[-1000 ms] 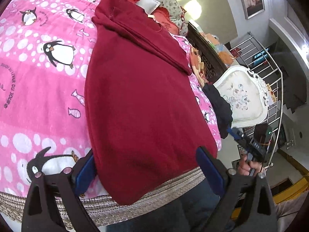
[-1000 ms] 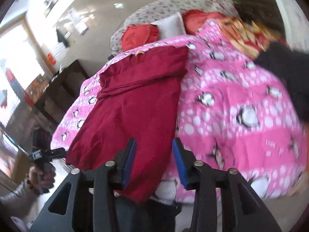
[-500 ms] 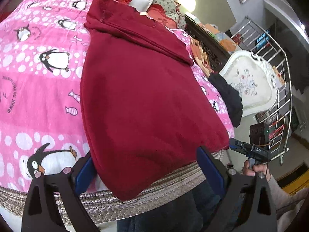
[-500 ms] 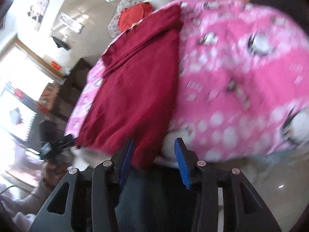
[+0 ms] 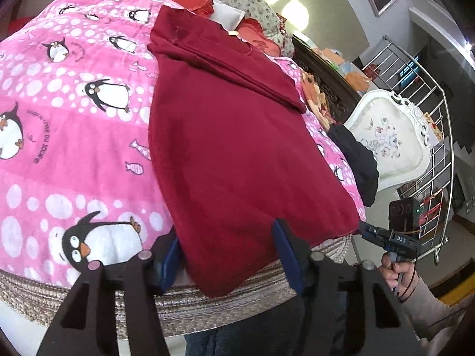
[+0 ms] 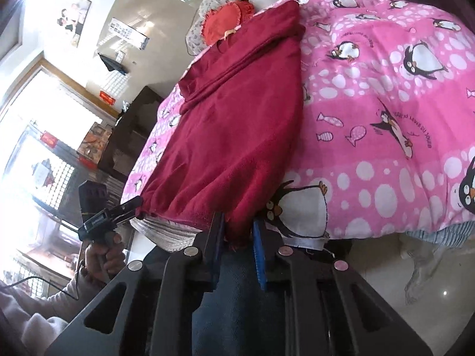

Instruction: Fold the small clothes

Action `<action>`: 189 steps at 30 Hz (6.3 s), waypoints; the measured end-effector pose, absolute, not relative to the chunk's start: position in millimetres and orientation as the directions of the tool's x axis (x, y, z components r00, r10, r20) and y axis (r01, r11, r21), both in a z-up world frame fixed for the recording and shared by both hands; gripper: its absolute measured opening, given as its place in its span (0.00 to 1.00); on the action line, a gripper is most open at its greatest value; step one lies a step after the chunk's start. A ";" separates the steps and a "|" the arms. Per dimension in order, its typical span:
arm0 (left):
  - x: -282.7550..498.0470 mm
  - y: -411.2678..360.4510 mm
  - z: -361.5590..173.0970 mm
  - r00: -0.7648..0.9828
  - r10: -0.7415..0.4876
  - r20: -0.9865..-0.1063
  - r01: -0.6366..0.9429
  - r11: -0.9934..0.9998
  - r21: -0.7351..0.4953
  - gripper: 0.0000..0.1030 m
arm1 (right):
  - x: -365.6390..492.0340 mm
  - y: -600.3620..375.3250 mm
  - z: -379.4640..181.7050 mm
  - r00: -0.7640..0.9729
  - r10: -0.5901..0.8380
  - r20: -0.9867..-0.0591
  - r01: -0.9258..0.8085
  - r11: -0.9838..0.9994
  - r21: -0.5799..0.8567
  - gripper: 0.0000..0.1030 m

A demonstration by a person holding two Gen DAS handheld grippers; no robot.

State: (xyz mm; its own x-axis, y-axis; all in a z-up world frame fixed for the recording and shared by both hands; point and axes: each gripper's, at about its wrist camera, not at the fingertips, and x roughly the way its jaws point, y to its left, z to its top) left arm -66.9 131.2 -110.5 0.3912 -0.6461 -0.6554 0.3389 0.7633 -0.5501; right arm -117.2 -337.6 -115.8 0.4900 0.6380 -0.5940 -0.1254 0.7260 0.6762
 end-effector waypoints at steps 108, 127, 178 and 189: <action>170.9 127.1 -119.9 0.541 -0.682 -0.492 -0.021 0.574 -0.818 0.87 | 74.0 -372.3 -77.1 0.610 0.480 -0.631 -0.119 0.842 0.525 0.13; 175.0 102.6 -119.2 0.491 -0.624 -0.607 0.077 0.726 -0.684 0.87 | 137.4 -402.1 -150.2 0.559 0.645 -0.520 0.042 0.605 0.795 0.31; -11.5 131.9 -116.6 0.550 -0.568 -0.612 0.098 0.772 -0.628 0.75 | 99.0 -166.1 -5.8 0.414 0.595 -0.689 -0.520 0.776 0.358 0.00; -24.6 143.3 -125.5 0.613 -0.525 -0.590 0.089 0.788 -0.609 0.41 | 201.0 -45.3 -113.5 0.290 0.434 -0.853 -0.499 0.829 0.252 0.00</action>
